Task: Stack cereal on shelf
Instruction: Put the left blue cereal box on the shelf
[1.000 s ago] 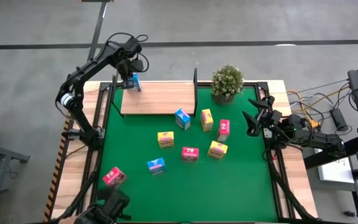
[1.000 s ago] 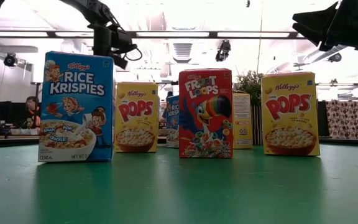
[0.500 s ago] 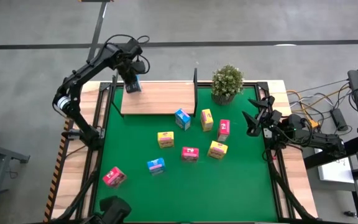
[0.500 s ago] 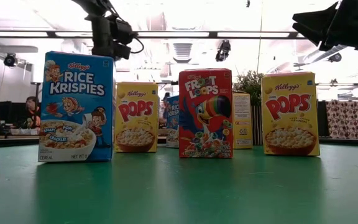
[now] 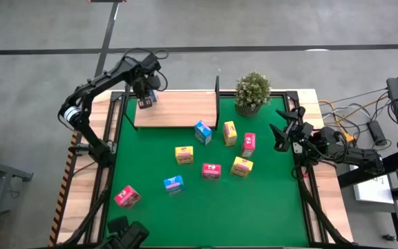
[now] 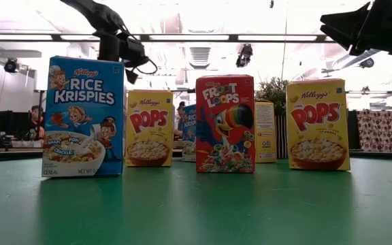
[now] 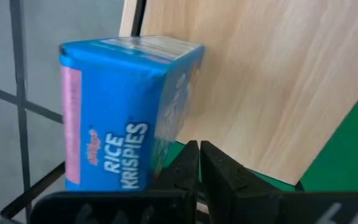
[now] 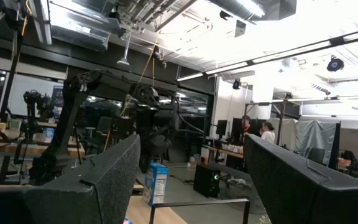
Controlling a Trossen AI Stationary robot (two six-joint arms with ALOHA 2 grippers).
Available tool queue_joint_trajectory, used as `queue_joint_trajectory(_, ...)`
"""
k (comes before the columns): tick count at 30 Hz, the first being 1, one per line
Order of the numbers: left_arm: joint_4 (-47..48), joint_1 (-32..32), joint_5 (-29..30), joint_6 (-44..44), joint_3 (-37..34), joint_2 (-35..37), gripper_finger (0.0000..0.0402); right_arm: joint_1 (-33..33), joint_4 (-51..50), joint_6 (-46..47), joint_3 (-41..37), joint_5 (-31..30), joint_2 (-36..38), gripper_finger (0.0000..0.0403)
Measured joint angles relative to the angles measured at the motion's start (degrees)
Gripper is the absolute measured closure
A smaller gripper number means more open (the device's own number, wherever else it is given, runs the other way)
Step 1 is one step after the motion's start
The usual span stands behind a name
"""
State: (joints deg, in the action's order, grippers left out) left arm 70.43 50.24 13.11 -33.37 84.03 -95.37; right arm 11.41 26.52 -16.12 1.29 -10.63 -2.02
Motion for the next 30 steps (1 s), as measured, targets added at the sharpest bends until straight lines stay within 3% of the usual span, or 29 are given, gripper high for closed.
queue_joint_trajectory(8, -2.95, 0.15, 5.31, -0.34, -1.23, 0.0, 0.0401, 0.01, 0.0, 0.0, 0.01, 0.0, 0.0, 0.0129)
queue_joint_trajectory(30, -2.4, 0.0, 3.88, 1.45, -1.27, 0.0, 0.0401, 0.0, 0.0, -0.22, 0.01, 0.0, 0.0, 0.0129)
